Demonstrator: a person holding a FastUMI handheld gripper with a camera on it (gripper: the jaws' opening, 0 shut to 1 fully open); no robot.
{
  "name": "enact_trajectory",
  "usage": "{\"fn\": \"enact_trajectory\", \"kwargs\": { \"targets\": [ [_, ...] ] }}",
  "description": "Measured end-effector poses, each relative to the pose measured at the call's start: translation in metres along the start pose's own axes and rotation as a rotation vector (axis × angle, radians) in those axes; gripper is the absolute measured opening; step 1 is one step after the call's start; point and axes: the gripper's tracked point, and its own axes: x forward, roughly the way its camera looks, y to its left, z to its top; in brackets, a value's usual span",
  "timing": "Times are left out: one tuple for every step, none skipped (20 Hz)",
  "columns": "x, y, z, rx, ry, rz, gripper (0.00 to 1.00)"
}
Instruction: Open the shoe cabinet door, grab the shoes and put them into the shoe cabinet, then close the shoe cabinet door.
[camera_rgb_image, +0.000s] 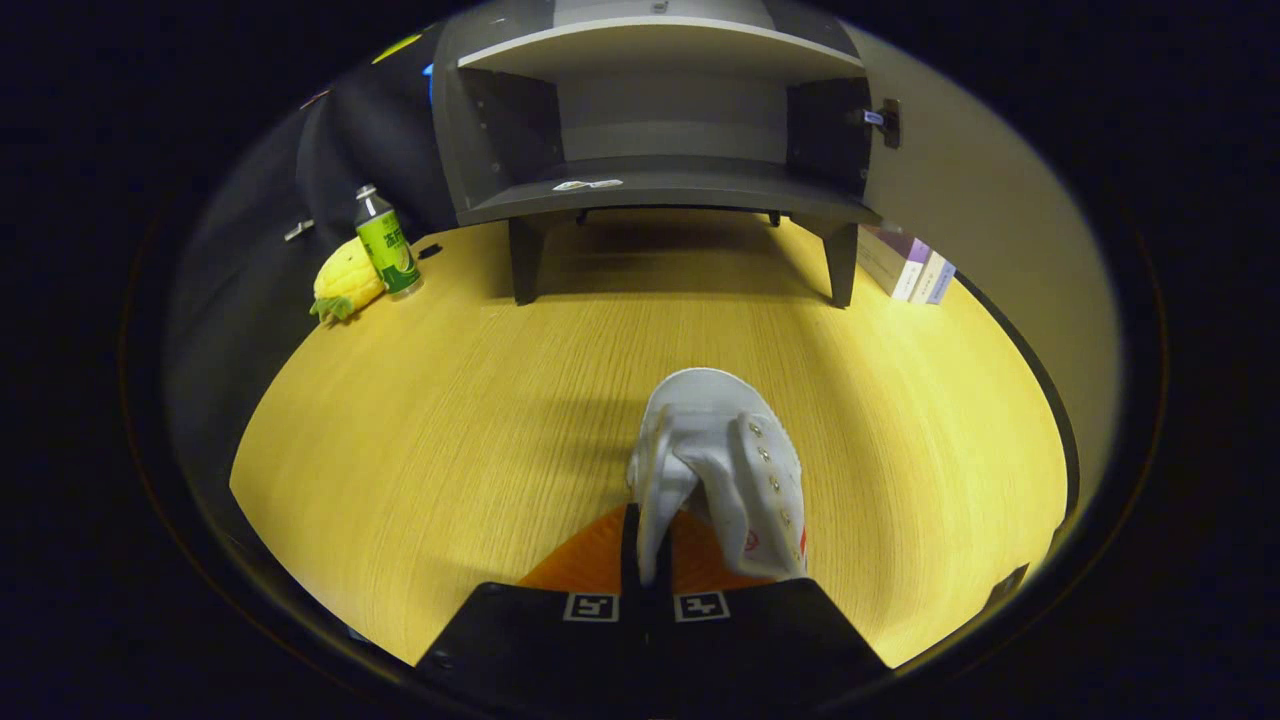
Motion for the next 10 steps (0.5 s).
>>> {"fn": "enact_trajectory", "kwargs": {
  "targets": [
    [-0.002,-0.002,0.003,-0.001,-0.003,-0.008,0.05],
    [-0.005,-0.002,0.008,-0.004,-0.012,-0.015,0.05],
    [-0.01,-0.005,0.012,-0.022,-0.022,-0.032,0.06],
    [-0.016,-0.009,0.018,-0.032,-0.04,-0.056,0.05],
    [-0.024,-0.011,0.025,-0.04,-0.059,-0.065,0.05],
    [-0.033,-0.008,0.031,-0.04,-0.068,-0.065,0.05],
    [-0.043,-0.006,0.038,-0.039,-0.075,-0.061,0.05],
    [-0.053,-0.004,0.047,-0.044,-0.087,-0.055,0.05],
    [-0.066,-0.001,0.057,-0.056,-0.102,-0.052,0.05],
    [-0.078,0.002,0.067,-0.076,-0.118,-0.054,0.05]
  ]
}}
